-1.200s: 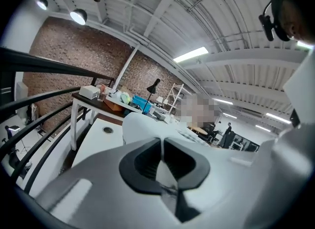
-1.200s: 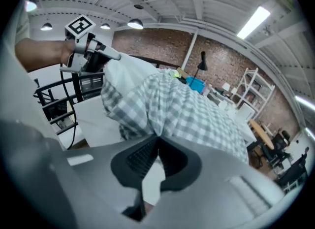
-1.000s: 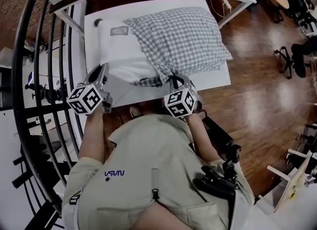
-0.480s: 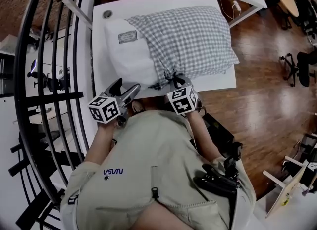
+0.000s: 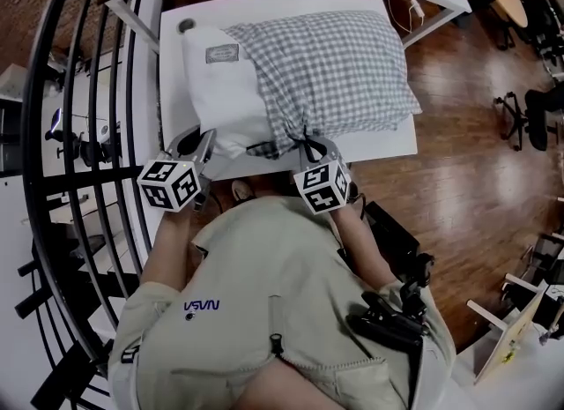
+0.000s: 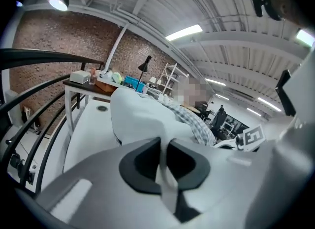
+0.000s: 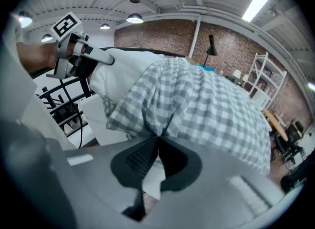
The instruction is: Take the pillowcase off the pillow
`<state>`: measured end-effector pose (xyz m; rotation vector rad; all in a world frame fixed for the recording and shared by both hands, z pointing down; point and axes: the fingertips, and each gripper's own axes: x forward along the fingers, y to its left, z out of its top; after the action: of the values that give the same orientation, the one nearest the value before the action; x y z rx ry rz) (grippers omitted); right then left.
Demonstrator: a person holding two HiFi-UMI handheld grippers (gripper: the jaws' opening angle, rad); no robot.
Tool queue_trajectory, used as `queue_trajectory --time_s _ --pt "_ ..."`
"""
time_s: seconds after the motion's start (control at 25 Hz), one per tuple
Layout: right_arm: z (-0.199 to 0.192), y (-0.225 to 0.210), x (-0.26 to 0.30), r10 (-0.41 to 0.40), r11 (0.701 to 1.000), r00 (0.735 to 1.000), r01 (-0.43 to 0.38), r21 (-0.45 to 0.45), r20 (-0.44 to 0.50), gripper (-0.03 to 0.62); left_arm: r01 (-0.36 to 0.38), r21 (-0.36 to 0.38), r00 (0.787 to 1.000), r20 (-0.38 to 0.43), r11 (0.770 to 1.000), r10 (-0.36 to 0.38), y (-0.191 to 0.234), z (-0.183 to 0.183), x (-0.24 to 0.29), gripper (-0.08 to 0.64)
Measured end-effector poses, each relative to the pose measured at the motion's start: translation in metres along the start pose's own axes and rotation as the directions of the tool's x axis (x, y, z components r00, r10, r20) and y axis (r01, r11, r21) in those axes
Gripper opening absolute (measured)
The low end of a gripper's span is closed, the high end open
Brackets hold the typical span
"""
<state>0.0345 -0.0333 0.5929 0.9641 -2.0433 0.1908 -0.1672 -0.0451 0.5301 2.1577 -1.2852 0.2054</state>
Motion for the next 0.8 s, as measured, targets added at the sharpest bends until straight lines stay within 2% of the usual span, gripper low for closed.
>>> queue_trajectory --time_s 0.12,0.28,0.36,0.44,0.56,0.64,0.8 --pt "0.006 -0.018 -0.011 -0.098 0.994 0.995 0.098 -0.052 0.001 0.009 -0.001 -0.047 0.998 0.056 0.999 0.004 0.013 0.018 -0.008 0.014" --pt "0.002 -0.055 -0.023 -0.25 0.964 0.968 0.247 -0.101 -0.012 0.009 -0.014 -0.082 0.995 0.096 0.997 0.022 0.027 0.027 -0.018 0.012" --pt "-0.007 -0.067 -0.019 -0.279 0.955 0.96 0.274 -0.109 -0.032 0.009 -0.011 -0.087 0.996 0.089 0.996 0.019 0.029 0.024 -0.017 0.012" --pt "-0.017 -0.064 -0.009 -0.241 0.969 0.968 0.236 -0.078 -0.064 0.009 0.0 -0.091 0.999 0.047 0.996 0.004 0.028 0.009 -0.012 0.012" --pt "-0.029 -0.05 0.004 -0.131 0.991 0.986 0.131 -0.009 -0.099 0.009 0.036 -0.098 0.998 -0.044 0.995 -0.04 0.019 -0.025 -0.002 0.02" --pt "-0.033 -0.044 0.009 -0.078 0.997 0.992 0.08 0.014 -0.102 0.011 0.044 -0.1 0.996 -0.079 0.994 -0.052 0.014 -0.041 -0.003 0.073" --pt "-0.033 -0.039 0.011 -0.009 0.997 0.997 0.015 0.074 -0.076 0.034 0.012 -0.097 0.998 -0.068 0.995 -0.019 0.012 -0.041 -0.016 0.225"
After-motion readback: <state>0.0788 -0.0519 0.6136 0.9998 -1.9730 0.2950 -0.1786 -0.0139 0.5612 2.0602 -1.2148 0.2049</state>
